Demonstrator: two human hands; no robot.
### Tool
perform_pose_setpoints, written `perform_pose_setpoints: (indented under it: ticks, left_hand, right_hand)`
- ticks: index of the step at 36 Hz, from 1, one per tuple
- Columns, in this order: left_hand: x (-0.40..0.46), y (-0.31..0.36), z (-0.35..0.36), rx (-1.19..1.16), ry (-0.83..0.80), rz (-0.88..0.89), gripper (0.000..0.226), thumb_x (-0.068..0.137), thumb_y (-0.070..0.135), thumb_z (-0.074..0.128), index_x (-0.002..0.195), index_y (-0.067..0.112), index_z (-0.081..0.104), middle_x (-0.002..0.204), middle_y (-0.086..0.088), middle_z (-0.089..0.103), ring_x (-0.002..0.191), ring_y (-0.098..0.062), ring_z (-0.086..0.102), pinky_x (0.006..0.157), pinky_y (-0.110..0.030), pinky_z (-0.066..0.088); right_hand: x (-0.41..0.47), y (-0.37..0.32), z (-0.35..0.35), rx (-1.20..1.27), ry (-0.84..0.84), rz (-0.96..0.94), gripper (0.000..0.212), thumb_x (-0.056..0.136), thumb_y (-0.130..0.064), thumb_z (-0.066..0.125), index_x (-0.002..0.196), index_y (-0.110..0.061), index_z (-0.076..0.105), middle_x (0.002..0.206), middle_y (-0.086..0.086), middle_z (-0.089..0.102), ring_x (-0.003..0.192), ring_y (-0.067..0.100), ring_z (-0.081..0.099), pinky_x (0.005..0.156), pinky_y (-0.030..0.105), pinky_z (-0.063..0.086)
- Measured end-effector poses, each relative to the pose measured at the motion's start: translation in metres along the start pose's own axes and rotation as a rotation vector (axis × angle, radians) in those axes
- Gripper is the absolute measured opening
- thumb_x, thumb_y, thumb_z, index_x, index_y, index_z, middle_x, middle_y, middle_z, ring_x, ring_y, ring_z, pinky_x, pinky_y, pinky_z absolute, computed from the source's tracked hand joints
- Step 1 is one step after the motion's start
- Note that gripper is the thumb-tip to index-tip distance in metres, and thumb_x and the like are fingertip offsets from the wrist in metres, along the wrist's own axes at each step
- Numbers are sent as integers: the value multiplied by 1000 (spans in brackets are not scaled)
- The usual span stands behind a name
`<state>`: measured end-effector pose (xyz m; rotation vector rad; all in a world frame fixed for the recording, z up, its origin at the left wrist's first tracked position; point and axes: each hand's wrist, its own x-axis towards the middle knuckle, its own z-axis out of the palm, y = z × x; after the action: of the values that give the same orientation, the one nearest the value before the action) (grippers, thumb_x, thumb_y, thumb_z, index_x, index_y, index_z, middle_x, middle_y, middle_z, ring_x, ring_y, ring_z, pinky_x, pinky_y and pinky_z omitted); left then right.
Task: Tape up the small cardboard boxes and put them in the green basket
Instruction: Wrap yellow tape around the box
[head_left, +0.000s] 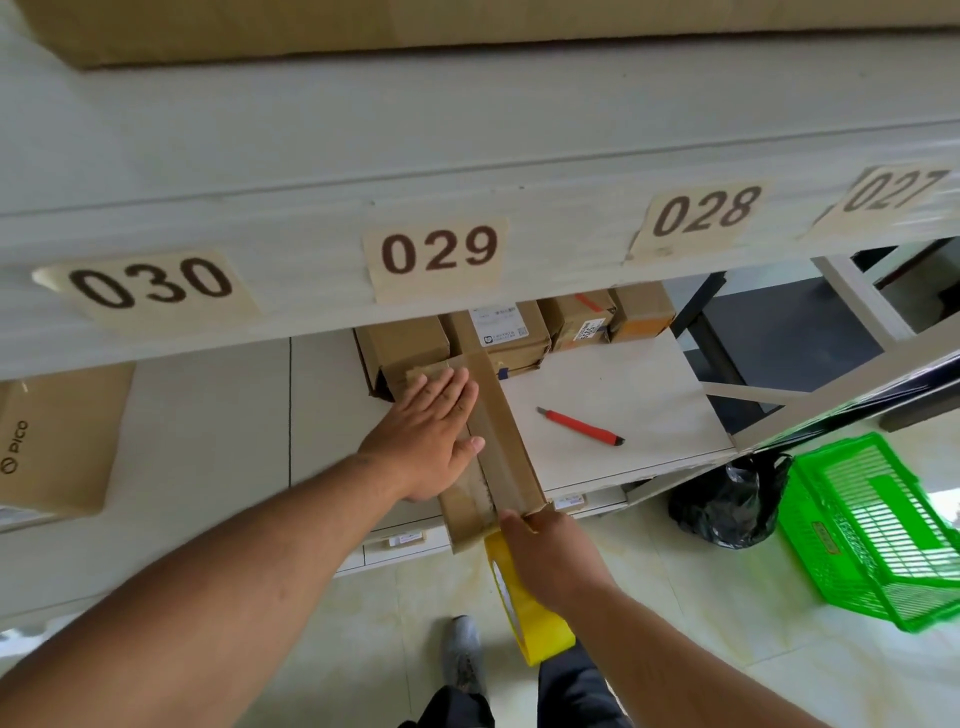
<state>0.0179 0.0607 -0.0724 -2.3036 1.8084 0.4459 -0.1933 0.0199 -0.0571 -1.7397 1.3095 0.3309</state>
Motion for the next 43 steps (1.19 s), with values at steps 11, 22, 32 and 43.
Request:
perform_pose_setpoints:
  ticks: [11,22,32,43]
  left_hand:
    - [-5,12,-5,-10,33,-27,72,100,60,1,153,18,-24,158,-4,-34,146,-20,-34,123,-44,-14]
    - [0,23,3,-26,24,3,78,96,69,-3,153,22,-26,159,0,-35,145,-16,-34,123,-44,-12]
    - [0,26,0,-18,5,-14,82,93,73,-4,152,21,-28,158,0,-37,145,-16,-36,123,-45,-13]
    - [-7,28,-5,-127,77,-26,76,98,67,12,156,27,-15,163,6,-25,149,-12,-25,125,-43,-4]
  right_hand:
    - [-9,17,10,65,27,26,48,94,-72,39,69,-31,39,63,-8,45,61,11,47,55,28,33]
    - [-16,16,14,73,122,4,64,94,-73,41,132,-26,62,112,-1,72,99,19,64,80,31,45]
    - [-30,29,10,-22,68,-53,74,89,-81,36,134,-27,58,116,-4,71,105,19,65,87,34,52]
    - [-2,28,13,-143,-100,-11,74,95,-73,36,152,-26,42,147,0,57,133,24,54,104,36,44]
